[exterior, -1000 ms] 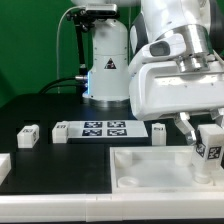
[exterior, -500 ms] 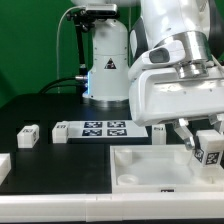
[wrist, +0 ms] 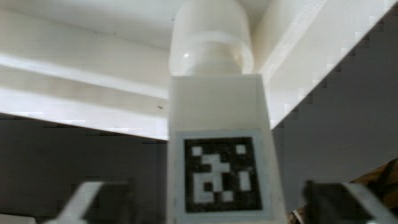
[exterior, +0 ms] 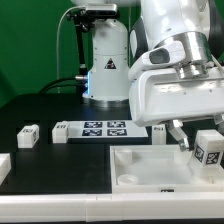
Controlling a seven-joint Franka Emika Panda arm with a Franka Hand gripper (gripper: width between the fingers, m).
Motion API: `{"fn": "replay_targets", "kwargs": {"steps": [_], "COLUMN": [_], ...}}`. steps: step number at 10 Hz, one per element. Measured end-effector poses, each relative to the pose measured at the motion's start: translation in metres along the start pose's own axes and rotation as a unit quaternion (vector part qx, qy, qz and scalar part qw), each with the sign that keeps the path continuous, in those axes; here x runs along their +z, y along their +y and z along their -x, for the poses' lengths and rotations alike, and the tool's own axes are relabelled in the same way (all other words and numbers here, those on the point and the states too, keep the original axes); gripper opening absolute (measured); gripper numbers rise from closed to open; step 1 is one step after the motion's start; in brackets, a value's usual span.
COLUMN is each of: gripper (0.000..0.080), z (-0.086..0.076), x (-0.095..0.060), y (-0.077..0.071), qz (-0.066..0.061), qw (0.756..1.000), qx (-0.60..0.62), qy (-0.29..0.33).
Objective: Assemble one leg
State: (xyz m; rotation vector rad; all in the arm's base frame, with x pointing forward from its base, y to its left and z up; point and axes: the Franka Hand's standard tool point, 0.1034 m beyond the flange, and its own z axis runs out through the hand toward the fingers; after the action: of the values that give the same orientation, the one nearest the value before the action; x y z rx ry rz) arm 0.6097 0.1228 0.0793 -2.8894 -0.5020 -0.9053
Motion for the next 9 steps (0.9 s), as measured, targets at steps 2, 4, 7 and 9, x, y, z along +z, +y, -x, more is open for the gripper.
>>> {"fn": "replay_targets", "kwargs": {"steps": [2, 4, 7, 9], "gripper": [0.0638, 0.0646, 0.0649, 0.0649], "z": [0.0, 0.0, 0.0012, 0.0019], "x": [0.0, 0.0, 0.0005, 0.0008], "y": [0.0, 0.0, -0.0007, -0.0014], "qz": [0.0, 0.0, -0.001, -0.004], "qw": [1.0, 1.0, 1.0, 1.0], "qx": [0.0, 0.0, 0.0, 0.0], "qy": [0.0, 0.0, -0.005, -0.015]}}
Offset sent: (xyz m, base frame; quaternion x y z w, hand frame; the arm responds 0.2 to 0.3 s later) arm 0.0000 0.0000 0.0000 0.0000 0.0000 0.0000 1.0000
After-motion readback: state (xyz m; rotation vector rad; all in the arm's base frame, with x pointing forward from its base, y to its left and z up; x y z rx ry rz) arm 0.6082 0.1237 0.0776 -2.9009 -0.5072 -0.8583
